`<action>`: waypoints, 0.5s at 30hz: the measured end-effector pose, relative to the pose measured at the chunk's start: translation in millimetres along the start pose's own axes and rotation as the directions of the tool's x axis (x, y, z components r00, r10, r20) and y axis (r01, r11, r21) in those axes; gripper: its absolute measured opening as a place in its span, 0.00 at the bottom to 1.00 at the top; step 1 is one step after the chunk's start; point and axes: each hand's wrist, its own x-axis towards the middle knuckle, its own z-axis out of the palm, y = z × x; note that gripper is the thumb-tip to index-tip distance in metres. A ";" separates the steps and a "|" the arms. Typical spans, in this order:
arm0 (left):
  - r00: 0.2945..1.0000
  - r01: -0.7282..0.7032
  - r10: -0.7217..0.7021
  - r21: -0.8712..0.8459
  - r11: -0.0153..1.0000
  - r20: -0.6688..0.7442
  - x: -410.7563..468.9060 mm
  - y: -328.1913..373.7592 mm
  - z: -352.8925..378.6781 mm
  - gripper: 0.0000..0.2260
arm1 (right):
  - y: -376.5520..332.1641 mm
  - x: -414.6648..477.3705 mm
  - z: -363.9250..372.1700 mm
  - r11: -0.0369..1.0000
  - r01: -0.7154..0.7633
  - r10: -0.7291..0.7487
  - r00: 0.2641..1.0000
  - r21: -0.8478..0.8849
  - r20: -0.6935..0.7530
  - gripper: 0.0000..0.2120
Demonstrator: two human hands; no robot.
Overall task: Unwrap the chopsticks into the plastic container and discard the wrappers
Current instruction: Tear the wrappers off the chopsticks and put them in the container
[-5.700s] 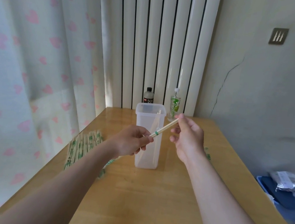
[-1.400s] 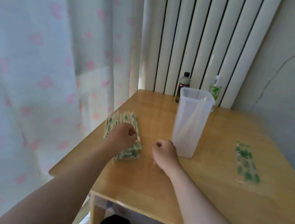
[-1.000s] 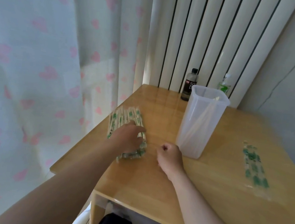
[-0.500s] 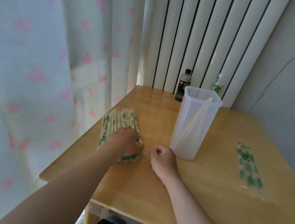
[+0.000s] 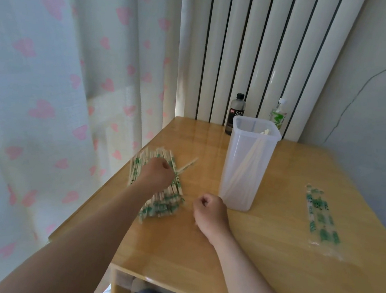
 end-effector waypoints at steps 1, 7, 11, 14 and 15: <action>1.000 0.004 -0.005 -0.041 0.999 -0.008 -1.2 5.1 -3.6 0.08 | -1.3 -0.4 -1.2 1.000 -0.007 0.007 1.000 0.007 0.003 0.14; 0.994 -0.092 0.089 -0.042 0.995 -0.057 -6.6 31.3 -32.2 0.07 | -16.3 0.2 -10.0 0.989 -0.017 0.022 0.999 0.147 -0.037 0.15; 0.975 -0.205 0.207 -0.033 0.978 0.076 -18.4 56.9 -44.7 0.07 | -35.3 4.3 -20.7 0.978 0.172 -0.188 0.971 -0.116 -0.147 0.27; 0.953 -0.251 0.248 -0.008 0.968 0.173 -28.7 72.0 -51.5 0.07 | -41.5 7.4 -30.9 0.893 0.230 -0.316 0.933 -0.386 -0.174 0.25; 0.947 -0.250 0.248 -0.016 0.968 0.205 -31.1 76.3 -53.9 0.06 | -42.7 7.4 -34.2 0.867 0.244 -0.345 0.923 -0.435 -0.169 0.24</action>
